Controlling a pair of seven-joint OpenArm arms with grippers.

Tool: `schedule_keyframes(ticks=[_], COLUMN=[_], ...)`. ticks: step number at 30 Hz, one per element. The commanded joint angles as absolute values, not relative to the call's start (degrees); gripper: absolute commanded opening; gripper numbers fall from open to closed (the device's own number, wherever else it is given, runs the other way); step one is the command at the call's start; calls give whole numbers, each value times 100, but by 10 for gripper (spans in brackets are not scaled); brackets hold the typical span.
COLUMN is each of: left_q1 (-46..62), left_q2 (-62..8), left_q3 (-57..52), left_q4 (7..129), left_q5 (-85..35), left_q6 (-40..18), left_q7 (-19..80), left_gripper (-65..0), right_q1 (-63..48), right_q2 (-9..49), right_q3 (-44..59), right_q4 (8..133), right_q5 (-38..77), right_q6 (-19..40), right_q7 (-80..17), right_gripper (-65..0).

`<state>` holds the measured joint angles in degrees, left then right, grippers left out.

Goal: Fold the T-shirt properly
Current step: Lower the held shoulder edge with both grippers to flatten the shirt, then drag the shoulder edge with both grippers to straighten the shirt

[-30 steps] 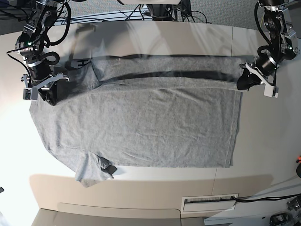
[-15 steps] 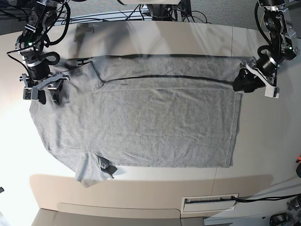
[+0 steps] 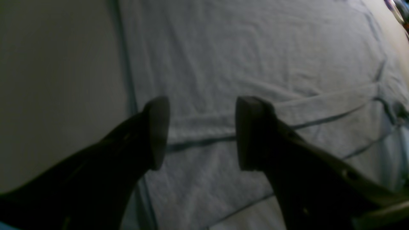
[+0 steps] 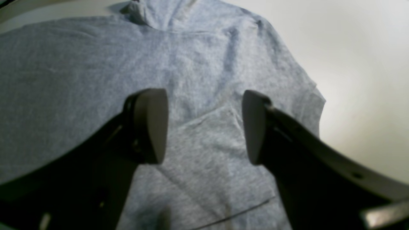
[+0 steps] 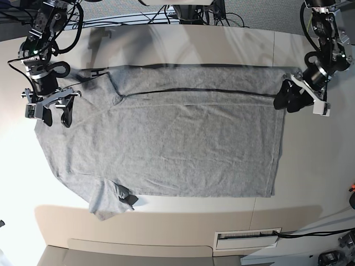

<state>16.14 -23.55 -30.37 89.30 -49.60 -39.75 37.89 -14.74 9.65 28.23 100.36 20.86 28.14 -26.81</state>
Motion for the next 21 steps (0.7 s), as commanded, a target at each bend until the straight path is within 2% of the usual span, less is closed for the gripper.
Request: schedule_keyframes(ticks=[1, 4, 6, 8, 10, 11, 12, 21], left_q1=[1570, 1570, 1573, 1575, 1601, 1632, 1667, 1732], left_q2=[-2475, -2477, -2480, -2480, -2477, -2475, -2475, -2484], left_q3=[-3245, -3732, -4001, -4145, -4154, -4139, -4130, -4099], left_q4=[9028, 9030, 9028, 9028, 9028, 9028, 9028, 9028], left_q5=[-5221, -5583, -5760, -5885, -6027, -6071, -6069, -5953], left_q6=[-4000, -4000, -4000, -4000, -4000, -4000, -4000, -4000], left_q7=[3636, 3667, 3889, 4239, 4536, 4595, 4639, 5328], left_gripper=[-315, -322, -407, -545, -650, -650, -650, -650], right_q1=[-1428, -1428, -1428, -1433, -1461, -1487, -1538, -2335], right_q2=[1046, 1048, 1048, 1048, 1046, 1046, 1046, 1046], right_q3=[2947, 3264, 3520, 3765, 3968, 4053, 4115, 4281], right_q4=[10125, 10125, 10125, 10125, 10125, 10125, 10125, 10125], right_q5=[2161, 2235, 2410, 2661, 2991, 3157, 3315, 3448], right_q6=[2805, 2803, 2805, 2805, 2808, 2805, 2808, 2812], right_q7=[-2530, -2532, -2639, -2943, -3315, -3507, -3658, -3531], right_gripper=[-290, -290, -298, -395, -551, -623, -650, -650])
